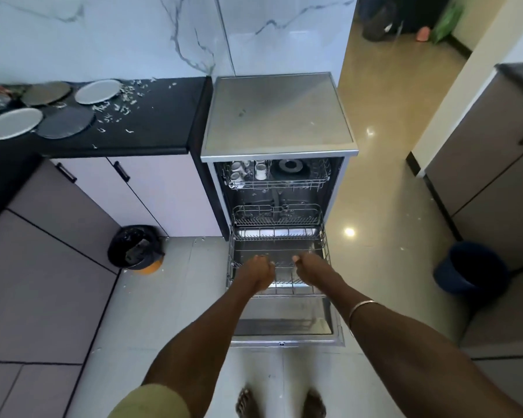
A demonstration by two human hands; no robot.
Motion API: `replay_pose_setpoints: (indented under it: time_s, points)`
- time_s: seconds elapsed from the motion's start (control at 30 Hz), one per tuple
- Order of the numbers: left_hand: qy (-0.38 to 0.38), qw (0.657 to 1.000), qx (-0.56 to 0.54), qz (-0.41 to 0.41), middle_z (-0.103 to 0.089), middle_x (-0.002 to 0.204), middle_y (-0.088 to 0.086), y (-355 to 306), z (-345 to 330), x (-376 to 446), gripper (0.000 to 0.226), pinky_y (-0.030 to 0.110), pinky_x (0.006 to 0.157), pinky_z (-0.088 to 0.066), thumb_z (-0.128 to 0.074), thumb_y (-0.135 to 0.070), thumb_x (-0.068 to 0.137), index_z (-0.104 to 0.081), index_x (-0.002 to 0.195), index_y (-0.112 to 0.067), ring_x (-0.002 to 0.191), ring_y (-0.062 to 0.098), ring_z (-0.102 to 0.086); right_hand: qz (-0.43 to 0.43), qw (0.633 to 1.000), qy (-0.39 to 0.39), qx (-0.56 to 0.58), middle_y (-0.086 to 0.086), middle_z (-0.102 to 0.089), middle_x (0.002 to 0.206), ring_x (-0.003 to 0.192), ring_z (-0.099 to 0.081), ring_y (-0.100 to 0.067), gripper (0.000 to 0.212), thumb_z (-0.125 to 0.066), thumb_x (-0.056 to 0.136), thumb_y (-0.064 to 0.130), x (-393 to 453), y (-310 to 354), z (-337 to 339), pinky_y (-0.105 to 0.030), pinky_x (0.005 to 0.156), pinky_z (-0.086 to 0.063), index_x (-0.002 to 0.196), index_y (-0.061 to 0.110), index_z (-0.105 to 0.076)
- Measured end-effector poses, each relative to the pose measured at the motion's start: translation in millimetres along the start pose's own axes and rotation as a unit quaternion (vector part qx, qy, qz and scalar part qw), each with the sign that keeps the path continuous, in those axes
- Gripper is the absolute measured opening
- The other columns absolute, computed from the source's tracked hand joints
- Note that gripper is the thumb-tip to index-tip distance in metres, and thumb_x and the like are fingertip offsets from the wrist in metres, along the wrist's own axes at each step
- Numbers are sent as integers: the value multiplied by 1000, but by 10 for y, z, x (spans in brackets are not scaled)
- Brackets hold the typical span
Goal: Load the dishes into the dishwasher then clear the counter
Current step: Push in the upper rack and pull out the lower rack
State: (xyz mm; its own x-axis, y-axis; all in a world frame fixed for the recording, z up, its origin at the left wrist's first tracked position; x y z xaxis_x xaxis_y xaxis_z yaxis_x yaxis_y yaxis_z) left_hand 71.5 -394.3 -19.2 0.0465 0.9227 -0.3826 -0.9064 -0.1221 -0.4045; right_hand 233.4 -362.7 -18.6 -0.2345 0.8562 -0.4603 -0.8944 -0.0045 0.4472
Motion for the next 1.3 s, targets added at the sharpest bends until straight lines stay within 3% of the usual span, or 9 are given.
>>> replay_pose_setpoints:
  time_s: [0.13, 0.33, 0.47, 0.6, 0.77, 0.9, 0.97, 1.13, 1.3]
  points:
    - [8, 1000, -14, 13, -63, 119, 19, -78, 59, -83, 46, 46, 95, -51, -27, -35, 103, -59, 117, -6, 108, 31, -60, -10, 1000, 14, -8, -20, -66, 115, 104, -62, -35, 31, -40, 99, 25, -64, 9, 88, -44, 90, -52, 109, 5, -62]
    - [-3, 999, -39, 23, -63, 117, 20, -189, 219, -150, 46, 46, 96, -50, -25, -34, 104, -58, 116, -4, 108, 33, -61, -9, 1000, 11, -13, -21, -65, 118, 107, -61, -35, 44, -34, 102, 37, -131, 47, 174, -47, 93, -50, 117, 4, -59]
    - [-11, 998, -55, 40, -65, 113, 21, -123, 328, -239, 47, 45, 94, -51, -25, -35, 104, -59, 114, -4, 105, 32, -62, -7, 999, 17, -31, -21, -59, 129, 119, -55, -37, 52, -30, 103, 42, -134, 181, 218, -47, 100, -46, 129, 3, -54]
    - [-22, 996, -66, 51, -63, 119, 21, 89, 469, -379, 46, 44, 98, -49, -26, -32, 105, -57, 118, -1, 110, 33, -60, 9, 999, 14, -38, -20, -61, 127, 114, -58, -35, 54, -30, 103, 44, -72, 481, 210, -41, 96, -48, 126, 3, -56]
    - [-56, 992, -79, 85, -66, 117, 17, 693, 779, -486, 46, 41, 94, -52, -26, -36, 105, -61, 116, -8, 102, 29, -64, 26, 998, 16, -61, -21, -59, 128, 115, -58, -35, 43, -36, 105, 33, -4, 1124, 112, -37, 92, -46, 126, 1, -55]
    - [-75, 992, -50, 85, -57, 136, 18, 1282, 1153, -577, 47, 40, 103, -42, -25, -33, 105, -54, 134, -9, 122, 33, -55, 34, 998, 6, -47, -23, -60, 127, 114, -58, -36, 40, -38, 104, 30, 139, 1729, -83, -37, 89, -45, 121, -1, -56]
    - [-86, 991, -34, 94, -55, 137, 17, 1683, 1364, -597, 47, 40, 104, -41, -25, -33, 104, -55, 133, -10, 125, 33, -53, 43, 998, 9, -40, -23, -61, 125, 113, -58, -37, 38, -38, 104, 26, 183, 2126, -200, -36, 88, -45, 120, -3, -58]
    - [-104, 986, -40, 121, -58, 134, 17, 2636, 1822, -674, 47, 41, 103, -43, -26, -34, 103, -57, 128, -10, 121, 33, -55, 48, 999, 13, -21, -25, -63, 121, 108, -61, -39, 46, -38, 101, 38, 465, 2994, -560, -42, 90, -50, 112, -1, -60]
    - [-119, 981, -68, 141, -60, 127, 21, 3378, 2209, -710, 42, 41, 99, -44, -28, -29, 104, -59, 119, -4, 118, 36, -56, 92, 992, 9, -87, -26, -53, 134, 124, -51, -41, 45, -33, 105, 32, 561, 3859, -694, -43, 99, -42, 133, -1, -49]
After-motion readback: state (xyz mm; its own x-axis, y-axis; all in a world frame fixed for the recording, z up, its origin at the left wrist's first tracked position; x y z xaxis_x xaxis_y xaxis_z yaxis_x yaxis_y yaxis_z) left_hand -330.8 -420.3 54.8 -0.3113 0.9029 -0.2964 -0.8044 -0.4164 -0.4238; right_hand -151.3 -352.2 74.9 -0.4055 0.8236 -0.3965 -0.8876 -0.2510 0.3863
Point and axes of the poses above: each hand's wrist, its own x-axis towards the middle knuckle, its own z-axis out of the back of the hand, y = z × x, the point moved 5 cm from there along x, towards the middle knuckle
